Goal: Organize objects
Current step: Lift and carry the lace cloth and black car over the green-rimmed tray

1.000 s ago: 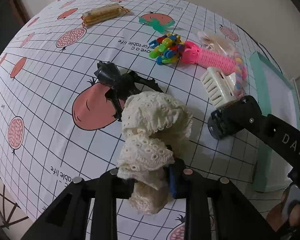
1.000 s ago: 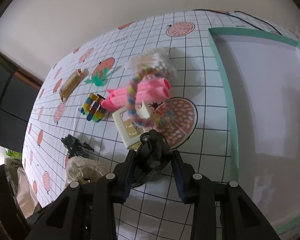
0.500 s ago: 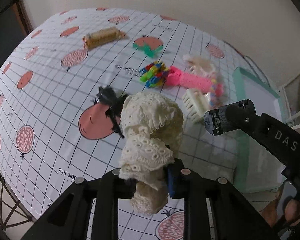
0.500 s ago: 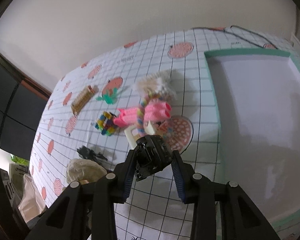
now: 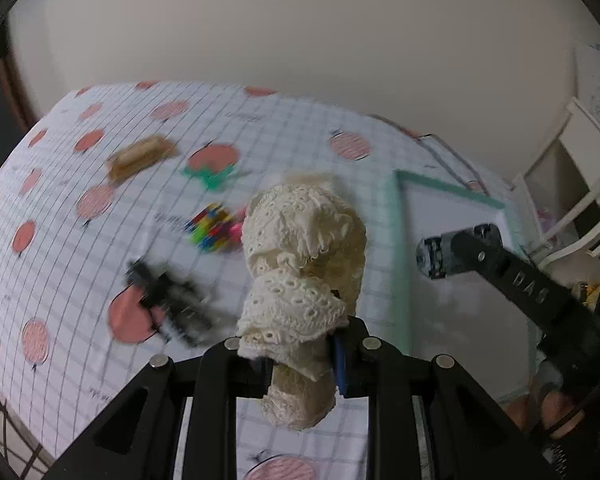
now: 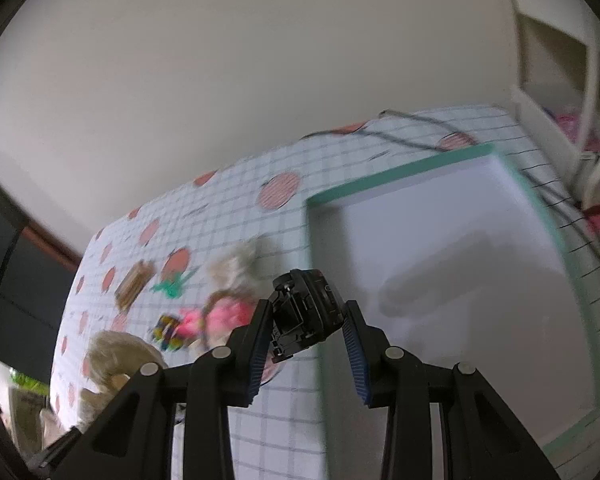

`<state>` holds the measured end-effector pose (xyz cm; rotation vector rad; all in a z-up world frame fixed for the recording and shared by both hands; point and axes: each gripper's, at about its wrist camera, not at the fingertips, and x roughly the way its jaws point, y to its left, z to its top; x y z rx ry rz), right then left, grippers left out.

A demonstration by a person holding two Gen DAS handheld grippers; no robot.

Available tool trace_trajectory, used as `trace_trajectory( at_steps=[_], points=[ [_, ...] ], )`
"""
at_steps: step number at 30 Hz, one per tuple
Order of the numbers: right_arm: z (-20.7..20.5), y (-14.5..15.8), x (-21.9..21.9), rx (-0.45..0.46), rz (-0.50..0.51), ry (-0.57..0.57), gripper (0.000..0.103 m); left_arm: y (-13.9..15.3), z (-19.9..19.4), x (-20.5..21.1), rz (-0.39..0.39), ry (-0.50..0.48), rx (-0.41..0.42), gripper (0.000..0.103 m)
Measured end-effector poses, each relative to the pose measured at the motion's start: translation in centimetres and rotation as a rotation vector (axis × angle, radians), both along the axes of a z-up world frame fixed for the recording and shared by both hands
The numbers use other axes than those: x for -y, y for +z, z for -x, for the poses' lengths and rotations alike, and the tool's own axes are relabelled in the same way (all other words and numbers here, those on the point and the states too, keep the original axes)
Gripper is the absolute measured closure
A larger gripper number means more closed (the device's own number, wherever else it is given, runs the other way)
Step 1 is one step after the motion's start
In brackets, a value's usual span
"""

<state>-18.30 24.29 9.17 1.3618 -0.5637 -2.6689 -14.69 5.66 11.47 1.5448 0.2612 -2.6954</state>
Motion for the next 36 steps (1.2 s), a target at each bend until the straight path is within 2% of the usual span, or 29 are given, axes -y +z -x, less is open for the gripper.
trace_trajectory(
  at_steps=[7, 14, 17, 22, 36],
  points=[
    [-0.2, 0.2, -4.7, -0.036, -0.078, -0.126, 0.065, 0.5, 1.6, -4.3, -0.011, -0.085, -0.069, 0.079],
    [-0.6, 0.7, -7.8, -0.087, -0.198, -0.207, 0.065, -0.6, 3.1, -7.6, -0.027, -0.143, -0.087, 0.079],
    [-0.6, 0.3, -8.6, -0.089, -0.200, -0.224, 0.064, -1.4, 3.9, -8.6, -0.025, -0.161, -0.102, 0.079],
    [-0.7, -0.7, -9.6, -0.058, -0.201, -0.252, 0.064, -2.8, 5.1, -10.1, -0.063, -0.195, -0.101, 0.079],
    [-0.3, -3.9, -10.6, 0.022, -0.201, -0.277, 0.064, -6.4, 7.7, -12.3, -0.046, -0.231, -0.032, 0.079]
  ],
)
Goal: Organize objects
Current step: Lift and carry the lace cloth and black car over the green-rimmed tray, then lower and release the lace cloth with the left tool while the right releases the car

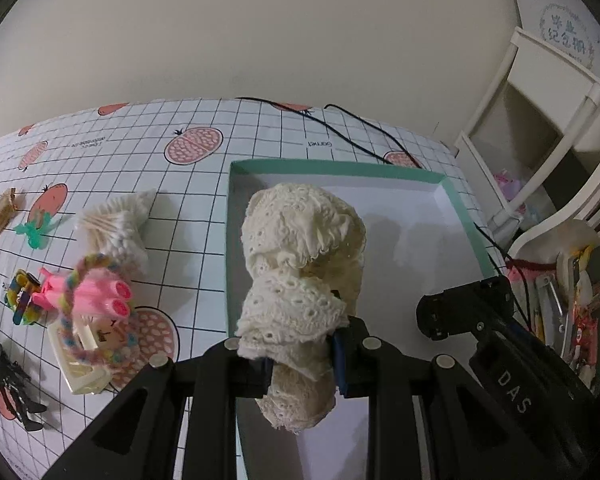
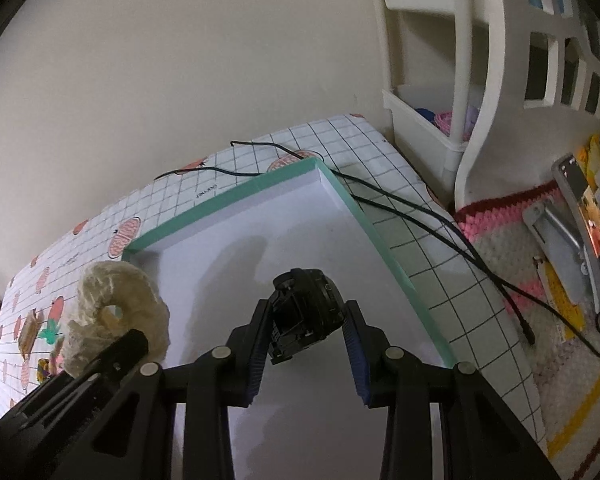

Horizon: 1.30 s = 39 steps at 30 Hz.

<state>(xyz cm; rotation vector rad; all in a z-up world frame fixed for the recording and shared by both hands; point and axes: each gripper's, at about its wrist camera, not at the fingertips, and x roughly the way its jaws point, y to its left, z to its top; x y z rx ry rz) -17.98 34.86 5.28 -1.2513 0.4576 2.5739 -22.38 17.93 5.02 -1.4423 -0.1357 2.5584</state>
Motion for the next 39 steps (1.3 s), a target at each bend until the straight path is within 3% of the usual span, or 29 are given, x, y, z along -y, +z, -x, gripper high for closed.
trace_trajectory(
  at_steps=[11, 22, 29, 39],
  points=[
    [0.5, -0.6, 0.4, 0.016, 0.001, 0.015, 0.064, -1.7, 0.1, -0.1, -0.019, 0.002, 0.053, 0.076],
    [0.6, -0.6, 0.3, 0.019, -0.004, 0.007, 0.064, -1.1, -0.1, 0.0, -0.067, -0.017, 0.064, 0.066],
    [0.6, -0.7, 0.1, 0.027, 0.002, 0.010, 0.063, -1.0, -0.3, 0.1, -0.083, -0.024, 0.076, 0.065],
    [0.5, -1.2, -0.5, 0.045, 0.014, -0.021, 0.050, -0.9, -0.2, 0.5, -0.121, -0.019, 0.099, 0.057]
  ],
)
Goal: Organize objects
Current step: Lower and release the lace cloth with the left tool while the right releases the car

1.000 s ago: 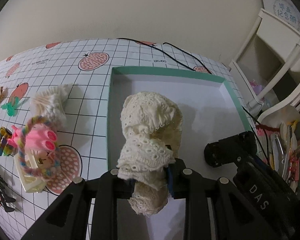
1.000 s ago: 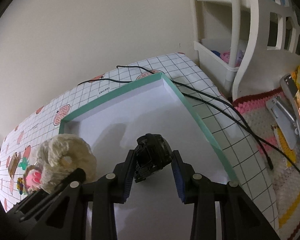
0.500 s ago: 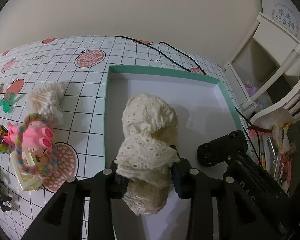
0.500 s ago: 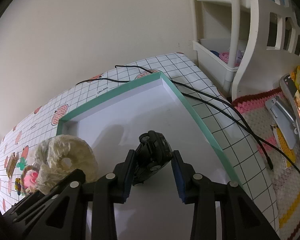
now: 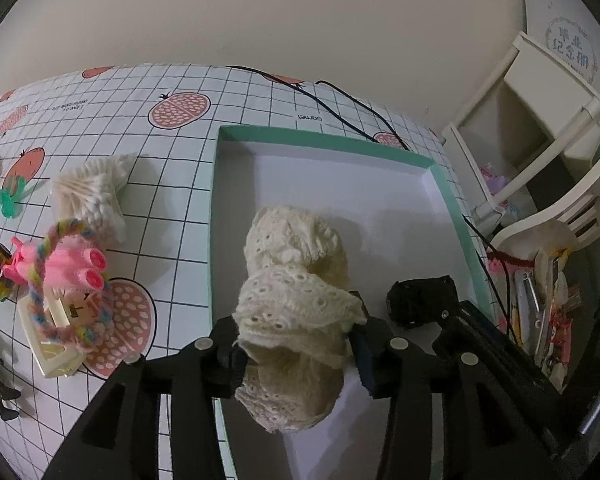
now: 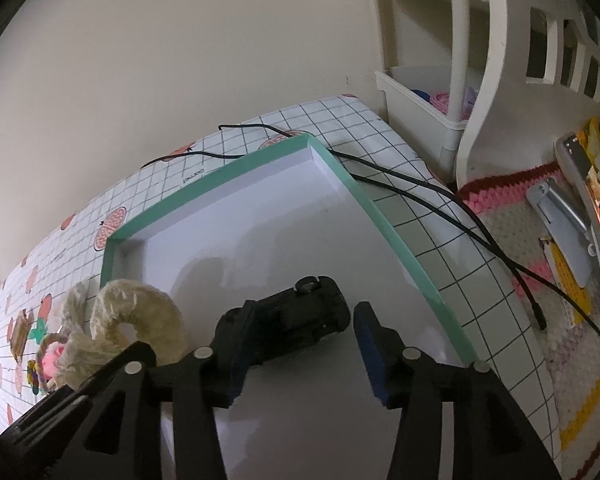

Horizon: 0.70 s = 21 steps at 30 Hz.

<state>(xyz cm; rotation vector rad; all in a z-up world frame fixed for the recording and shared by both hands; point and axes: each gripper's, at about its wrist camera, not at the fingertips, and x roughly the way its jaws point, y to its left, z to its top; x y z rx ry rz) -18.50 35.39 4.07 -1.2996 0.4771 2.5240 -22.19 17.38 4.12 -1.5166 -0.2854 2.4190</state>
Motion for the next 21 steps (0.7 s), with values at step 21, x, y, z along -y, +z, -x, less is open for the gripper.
trace_trajectory(
  at_steps=[21],
  points=[
    [-0.5, 1.7, -0.3, -0.042, -0.016, -0.018, 0.042, 2.0, -0.1, 1.1, -0.100, 0.019, -0.017, 0.039]
  ],
)
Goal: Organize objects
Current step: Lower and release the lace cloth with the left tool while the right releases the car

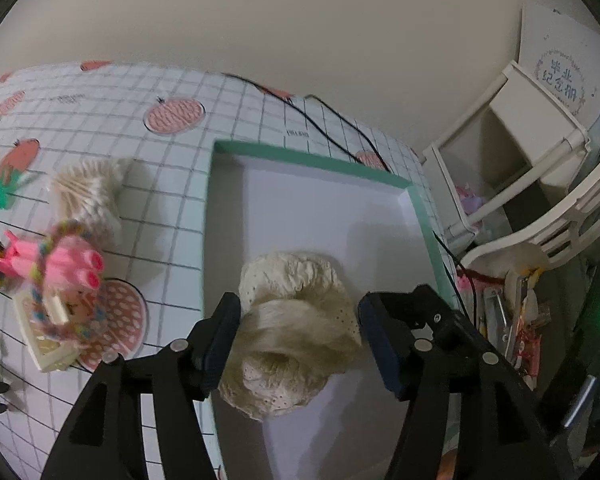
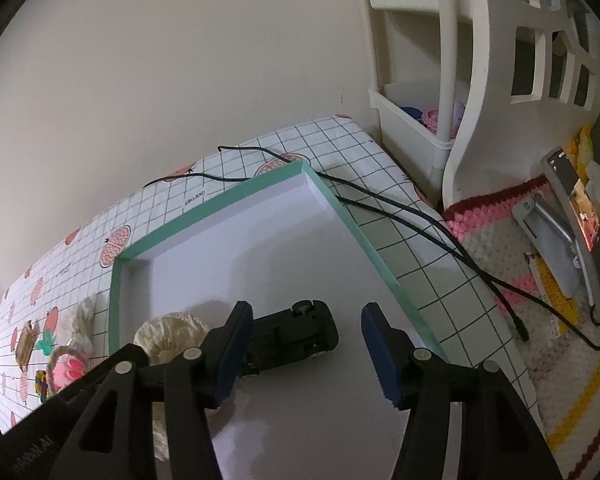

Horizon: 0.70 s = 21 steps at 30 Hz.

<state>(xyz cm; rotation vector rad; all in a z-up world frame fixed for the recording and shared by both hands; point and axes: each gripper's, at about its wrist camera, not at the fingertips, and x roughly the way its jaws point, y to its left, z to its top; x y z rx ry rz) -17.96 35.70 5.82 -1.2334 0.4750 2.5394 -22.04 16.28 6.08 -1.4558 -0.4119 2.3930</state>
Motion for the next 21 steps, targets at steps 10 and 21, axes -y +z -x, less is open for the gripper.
trace_trajectory(
  at_steps=[10, 21],
  points=[
    [0.5, -0.1, 1.5, 0.027, 0.011, 0.071, 0.042, 1.3, 0.0, 1.9, 0.251, 0.133, -0.047, 0.039],
    [0.9, -0.6, 2.9, 0.039, 0.001, 0.126, 0.020, 1.7, -0.1, 3.7, 0.313, 0.212, -0.082, 0.017]
  ],
)
